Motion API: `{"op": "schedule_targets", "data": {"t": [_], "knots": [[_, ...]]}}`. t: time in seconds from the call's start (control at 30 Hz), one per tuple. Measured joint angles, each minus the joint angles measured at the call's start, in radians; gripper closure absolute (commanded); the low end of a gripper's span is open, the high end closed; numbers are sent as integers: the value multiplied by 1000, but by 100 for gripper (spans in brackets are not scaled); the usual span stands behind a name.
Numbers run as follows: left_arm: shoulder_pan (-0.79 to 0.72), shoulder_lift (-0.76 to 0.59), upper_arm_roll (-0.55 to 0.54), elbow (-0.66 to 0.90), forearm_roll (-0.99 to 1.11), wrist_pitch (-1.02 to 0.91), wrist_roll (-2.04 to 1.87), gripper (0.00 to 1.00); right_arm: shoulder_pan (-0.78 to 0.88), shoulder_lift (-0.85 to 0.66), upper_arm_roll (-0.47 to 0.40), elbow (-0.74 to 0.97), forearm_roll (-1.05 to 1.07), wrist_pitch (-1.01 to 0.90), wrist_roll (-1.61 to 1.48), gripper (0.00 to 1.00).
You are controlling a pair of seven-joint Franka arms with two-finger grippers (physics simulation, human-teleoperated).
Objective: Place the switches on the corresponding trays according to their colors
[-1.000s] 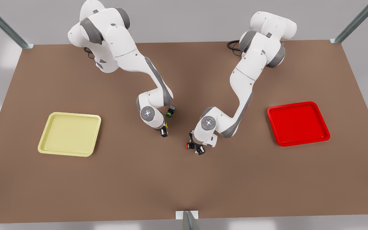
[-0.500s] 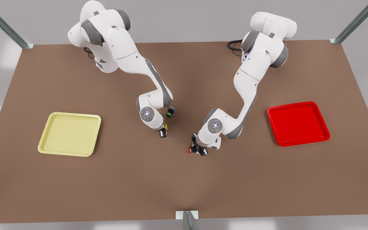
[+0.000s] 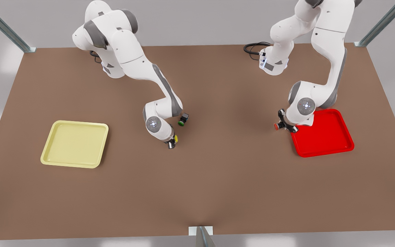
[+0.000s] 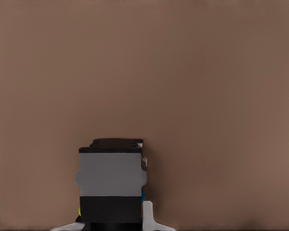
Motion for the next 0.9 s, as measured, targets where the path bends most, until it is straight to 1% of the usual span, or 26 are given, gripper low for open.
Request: {"op": "schedule_targets", "data": {"t": [0.07, 0.13, 0.3, 0.33, 0.37, 0.4, 0.5, 0.57, 0.6, 0.63, 0.67, 0.7, 0.73, 0.77, 0.8, 0.83, 0.87, 0.9], "knots": [[16, -24, 33, -22, 44, -21, 39, 59, -35, -28, 0, 2, -21, -21, -8, 62], [25, -27, 93, -26, 92, -32, 80, 59, -66, -52, 0, 2, -40, -40, -20, 62], [40, -16, 171, -26, 176, -14, 179, 59, -254, -90, -18, 4, -138, -93, -110, 62], [40, -12, 175, -27, 186, -11, 196, 52, -300, -95, -26, 5, -153, -108, -138, 62], [37, -7, 178, -27, 198, -8, 211, 20, -349, -98, -41, 5, -164, -125, -172, 61], [36, -2, 180, -27, 209, -4, 224, 0, -401, -100, -49, 6, -172, -143, -210, 61], [34, 4, 181, -26, 228, 8, 260, 0, -527, -99, -115, 5, -179, -205, -350, 61], [37, -3, 171, -7, 221, 1, 281, 0, -612, -97, -143, 5, -180, -242, -457, 61], [47, -5, 131, 134, 149, -62, 304, 0, -649, -92, -149, 5, -179, -256, -512, 61], [42, -4, 90, 331, 69, -165, 341, 0, -671, -84, -152, 3, -179, -267, -565, 61], [3, 15, 56, 524, 8, -270, 382, 0, -683, -70, -154, -1, -178, -275, -617, 61], [-81, 46, 39, 694, -34, -367, 427, 0, -693, -49, -154, -7, -178, -280, -667, 61], [-168, 68, 29, 821, -54, -450, 477, 0, -701, -31, -155, -10, -177, -284, -715, 61], [-239, 80, 25, 906, -59, -520, 536, 0, -706, -15, -155, -11, -176, -287, -760, 61], [-276, 76, 25, 950, -69, -580, 600, 0, -711, -1, -154, -12, -172, -289, -803, 60], [-293, 57, 34, 973, -83, -632, 669, 0, -713, 9, -154, -12, -167, -292, -843, 20], [-307, 31, 71, 985, -95, -683, 762, 0, -714, 15, -154, -12, -167, -297, -879, 0], [-300, 15, 97, 991, -104, -726, 859, 0, -715, 18, -153, -12, -173, -304, -911, 0]]}}
